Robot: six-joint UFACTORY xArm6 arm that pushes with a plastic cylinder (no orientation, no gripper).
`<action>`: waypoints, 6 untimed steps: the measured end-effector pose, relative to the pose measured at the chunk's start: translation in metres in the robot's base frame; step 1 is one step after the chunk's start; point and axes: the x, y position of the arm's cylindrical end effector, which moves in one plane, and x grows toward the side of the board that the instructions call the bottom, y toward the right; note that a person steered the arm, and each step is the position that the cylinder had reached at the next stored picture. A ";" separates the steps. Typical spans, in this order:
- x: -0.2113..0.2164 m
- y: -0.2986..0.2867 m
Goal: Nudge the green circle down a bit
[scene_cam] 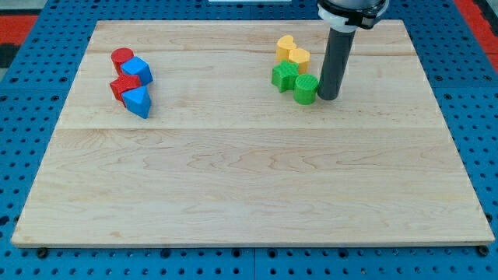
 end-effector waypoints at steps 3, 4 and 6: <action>-0.053 -0.006; -0.043 -0.023; -0.043 -0.048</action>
